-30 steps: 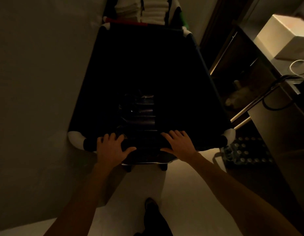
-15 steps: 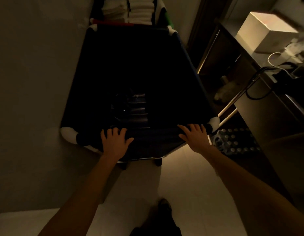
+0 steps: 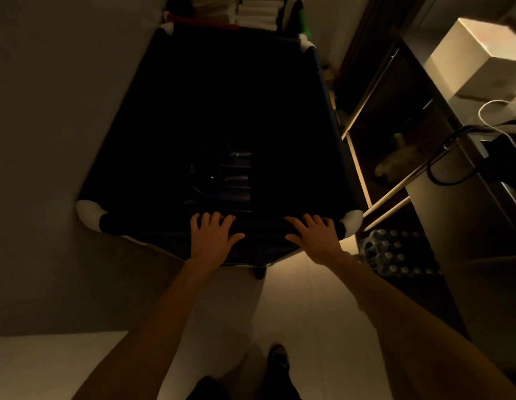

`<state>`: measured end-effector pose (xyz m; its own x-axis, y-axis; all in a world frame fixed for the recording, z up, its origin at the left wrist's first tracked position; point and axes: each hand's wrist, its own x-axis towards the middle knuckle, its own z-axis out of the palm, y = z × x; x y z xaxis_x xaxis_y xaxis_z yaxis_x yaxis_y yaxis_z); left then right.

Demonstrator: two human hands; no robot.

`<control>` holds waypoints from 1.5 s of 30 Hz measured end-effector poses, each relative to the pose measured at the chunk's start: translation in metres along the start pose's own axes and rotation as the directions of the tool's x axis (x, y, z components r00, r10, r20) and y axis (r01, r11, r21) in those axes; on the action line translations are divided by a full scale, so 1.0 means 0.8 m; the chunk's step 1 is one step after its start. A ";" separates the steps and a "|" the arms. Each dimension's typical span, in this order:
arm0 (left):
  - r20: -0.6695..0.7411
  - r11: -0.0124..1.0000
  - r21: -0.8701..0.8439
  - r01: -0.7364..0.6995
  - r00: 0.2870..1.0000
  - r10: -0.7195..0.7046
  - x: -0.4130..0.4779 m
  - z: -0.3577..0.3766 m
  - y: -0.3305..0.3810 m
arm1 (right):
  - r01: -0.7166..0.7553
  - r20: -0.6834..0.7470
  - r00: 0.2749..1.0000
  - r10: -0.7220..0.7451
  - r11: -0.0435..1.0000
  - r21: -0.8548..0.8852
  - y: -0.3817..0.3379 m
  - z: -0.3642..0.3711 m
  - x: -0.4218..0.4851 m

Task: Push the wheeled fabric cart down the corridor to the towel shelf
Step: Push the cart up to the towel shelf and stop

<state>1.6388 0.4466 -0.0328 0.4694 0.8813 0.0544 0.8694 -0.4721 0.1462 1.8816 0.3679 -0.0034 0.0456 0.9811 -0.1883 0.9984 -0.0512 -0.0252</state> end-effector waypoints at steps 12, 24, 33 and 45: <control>-0.013 1.000 0.012 0.025 1.000 -0.025 0.005 0.000 0.047 | 0.134 0.013 0.991 -0.134 0.991 -0.026 0.014 0.002 0.014; 0.064 1.000 0.017 0.007 0.998 -0.009 0.006 -0.002 0.042 | 0.096 0.041 0.994 -0.096 0.995 0.020 0.019 0.001 0.013; 0.120 0.998 0.065 0.013 0.993 -0.021 0.010 -0.006 0.046 | 0.041 0.067 0.997 -0.038 0.998 -0.038 0.019 -0.001 0.006; 0.231 0.991 0.130 0.029 0.971 -0.059 0.015 -0.017 0.052 | 0.048 0.087 0.995 -0.044 0.998 -0.042 0.016 -0.010 0.006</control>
<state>1.6782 0.4376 -0.0124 0.4401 0.8790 -0.1835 0.8955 -0.4447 0.0177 1.8952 0.3737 0.0033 -0.0019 0.9623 -0.2720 1.0000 0.0039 0.0071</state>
